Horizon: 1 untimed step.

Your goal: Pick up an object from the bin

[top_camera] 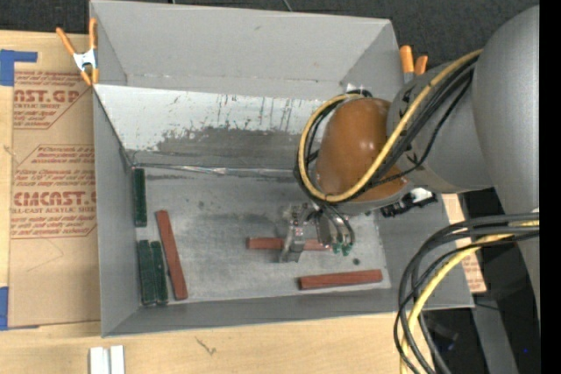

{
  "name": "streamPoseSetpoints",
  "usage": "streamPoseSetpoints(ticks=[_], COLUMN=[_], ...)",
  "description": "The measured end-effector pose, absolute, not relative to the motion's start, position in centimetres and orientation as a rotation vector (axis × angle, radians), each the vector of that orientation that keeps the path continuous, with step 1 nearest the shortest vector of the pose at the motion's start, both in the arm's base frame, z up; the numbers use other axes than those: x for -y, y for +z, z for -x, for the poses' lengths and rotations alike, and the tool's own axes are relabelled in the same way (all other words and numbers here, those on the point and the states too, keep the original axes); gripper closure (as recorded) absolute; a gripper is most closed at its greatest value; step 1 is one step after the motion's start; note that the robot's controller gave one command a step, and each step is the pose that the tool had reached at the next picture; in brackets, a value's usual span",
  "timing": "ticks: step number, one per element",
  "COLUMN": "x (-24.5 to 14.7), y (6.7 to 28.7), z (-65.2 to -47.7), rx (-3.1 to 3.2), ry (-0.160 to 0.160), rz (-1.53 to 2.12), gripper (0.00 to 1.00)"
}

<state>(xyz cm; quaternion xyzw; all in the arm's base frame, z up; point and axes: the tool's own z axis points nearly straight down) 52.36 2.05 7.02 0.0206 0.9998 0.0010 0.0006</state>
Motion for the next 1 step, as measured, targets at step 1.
streamPoseSetpoints(ticks=[1], x=[-1.55], y=[21.43], z=[-53.84], rx=[-3.139], ry=[0.001], rz=[-0.004], gripper=[1.00])
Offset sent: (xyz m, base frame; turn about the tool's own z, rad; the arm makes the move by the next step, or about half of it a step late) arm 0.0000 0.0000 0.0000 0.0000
